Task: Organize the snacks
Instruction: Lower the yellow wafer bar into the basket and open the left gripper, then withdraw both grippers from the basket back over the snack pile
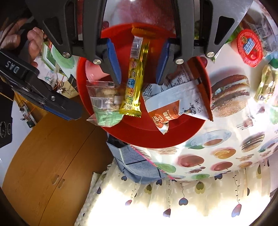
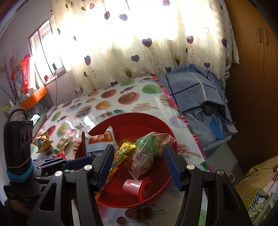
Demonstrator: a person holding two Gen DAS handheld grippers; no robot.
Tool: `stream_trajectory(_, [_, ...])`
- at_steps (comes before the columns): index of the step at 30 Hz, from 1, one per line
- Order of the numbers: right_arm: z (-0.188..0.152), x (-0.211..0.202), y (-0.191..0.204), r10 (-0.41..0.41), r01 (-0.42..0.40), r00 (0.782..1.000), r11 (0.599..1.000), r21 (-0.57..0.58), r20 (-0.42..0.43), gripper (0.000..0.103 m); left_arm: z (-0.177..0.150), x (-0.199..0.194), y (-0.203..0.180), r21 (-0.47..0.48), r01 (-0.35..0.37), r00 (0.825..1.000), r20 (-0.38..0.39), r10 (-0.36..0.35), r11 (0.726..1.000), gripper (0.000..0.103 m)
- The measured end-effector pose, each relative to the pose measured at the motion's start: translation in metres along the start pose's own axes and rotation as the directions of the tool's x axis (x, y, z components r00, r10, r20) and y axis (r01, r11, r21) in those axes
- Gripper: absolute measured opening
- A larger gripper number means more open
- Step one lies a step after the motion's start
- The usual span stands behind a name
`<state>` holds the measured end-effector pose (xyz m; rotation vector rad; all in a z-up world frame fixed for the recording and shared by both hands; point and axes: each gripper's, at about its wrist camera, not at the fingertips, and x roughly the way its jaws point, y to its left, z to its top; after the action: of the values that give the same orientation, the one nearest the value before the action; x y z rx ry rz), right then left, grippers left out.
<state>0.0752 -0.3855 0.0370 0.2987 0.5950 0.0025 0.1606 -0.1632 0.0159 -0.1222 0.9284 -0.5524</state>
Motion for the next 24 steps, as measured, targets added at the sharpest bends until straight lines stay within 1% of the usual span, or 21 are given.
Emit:
stream_trajectory(5, [-0.004,-0.006,0.012,0.014,-0.014,1.000,1.000,-0.022,0.000,0.058,-0.007,-0.020,-0.002,0.009,-0.011,0.999,0.036,0.011,1.000,0.043])
stream_trajectory(13, [-0.011,-0.015,0.028,0.044,-0.044,0.999,0.998,-0.038,-0.004,0.058,-0.024,-0.055,0.005,0.022,-0.081,0.992,0.099,0.078,0.996,0.043])
stream_trajectory(17, [-0.014,-0.016,0.036,0.059,-0.059,0.998,0.997,-0.051,-0.015,0.058,-0.032,-0.067,0.013,0.008,-0.110,0.988,0.113,0.108,0.994,0.043])
stream_trajectory(24, [-0.019,-0.017,0.060,0.090,-0.093,0.995,0.990,-0.108,-0.031,0.058,-0.044,-0.080,0.021,-0.009,-0.132,0.983,0.125,0.132,0.991,0.043])
